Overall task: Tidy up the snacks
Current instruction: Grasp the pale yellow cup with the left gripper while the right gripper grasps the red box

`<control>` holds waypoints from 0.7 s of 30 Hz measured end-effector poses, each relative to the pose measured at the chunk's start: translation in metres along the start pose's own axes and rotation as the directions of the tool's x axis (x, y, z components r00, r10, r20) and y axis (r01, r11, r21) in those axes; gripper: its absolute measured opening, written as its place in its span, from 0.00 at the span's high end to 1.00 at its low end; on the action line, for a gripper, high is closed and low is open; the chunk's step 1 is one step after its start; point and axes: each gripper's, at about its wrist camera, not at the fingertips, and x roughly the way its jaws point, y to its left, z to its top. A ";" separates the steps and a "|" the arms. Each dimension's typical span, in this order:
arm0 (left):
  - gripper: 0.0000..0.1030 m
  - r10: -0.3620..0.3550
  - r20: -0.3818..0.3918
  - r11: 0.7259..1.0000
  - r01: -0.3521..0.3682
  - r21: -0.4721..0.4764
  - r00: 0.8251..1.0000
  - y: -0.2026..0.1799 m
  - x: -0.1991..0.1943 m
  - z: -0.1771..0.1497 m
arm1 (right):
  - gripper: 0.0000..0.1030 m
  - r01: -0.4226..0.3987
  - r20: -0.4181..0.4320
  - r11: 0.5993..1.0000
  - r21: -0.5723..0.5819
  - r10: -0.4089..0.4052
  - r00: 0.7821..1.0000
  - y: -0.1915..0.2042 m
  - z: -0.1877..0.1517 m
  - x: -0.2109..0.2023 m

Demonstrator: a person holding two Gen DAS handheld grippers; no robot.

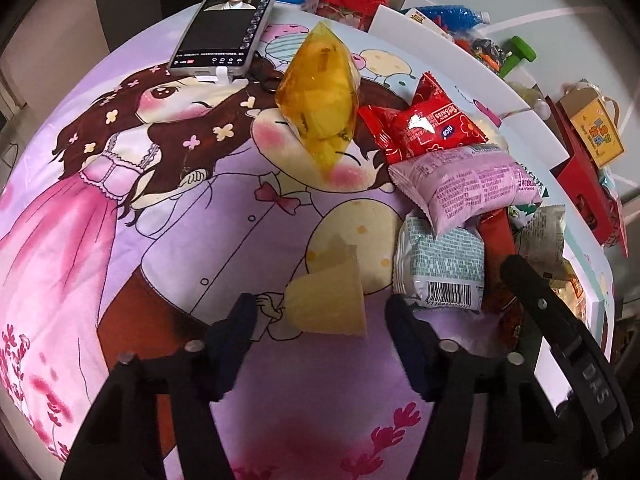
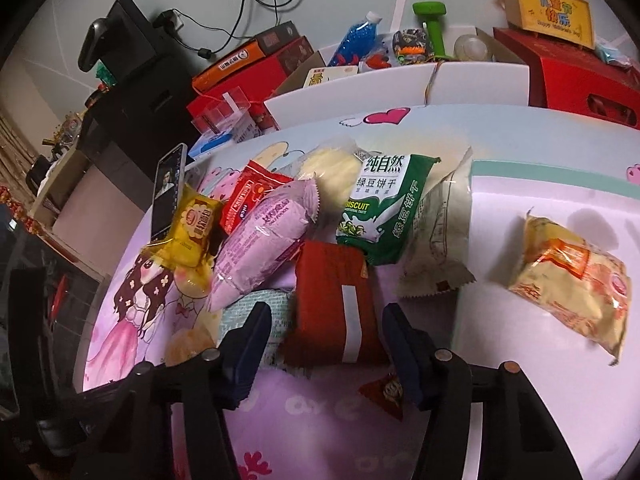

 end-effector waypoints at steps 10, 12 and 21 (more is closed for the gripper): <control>0.58 -0.004 -0.001 1.000 0.004 0.013 1.000 -0.003 0.005 0.000 | 0.47 0.036 0.001 0.999 -0.027 -0.036 0.999 0.002 -0.001 0.012; 0.59 -0.002 0.002 1.000 0.002 0.016 1.000 -0.004 0.005 0.000 | 0.48 0.040 0.004 0.998 -0.038 -0.039 0.999 0.004 -0.001 0.013; 0.60 -0.008 0.006 1.000 0.008 0.014 1.000 -0.003 0.002 0.002 | 0.49 0.046 0.012 0.997 -0.057 -0.045 0.999 0.007 0.000 0.016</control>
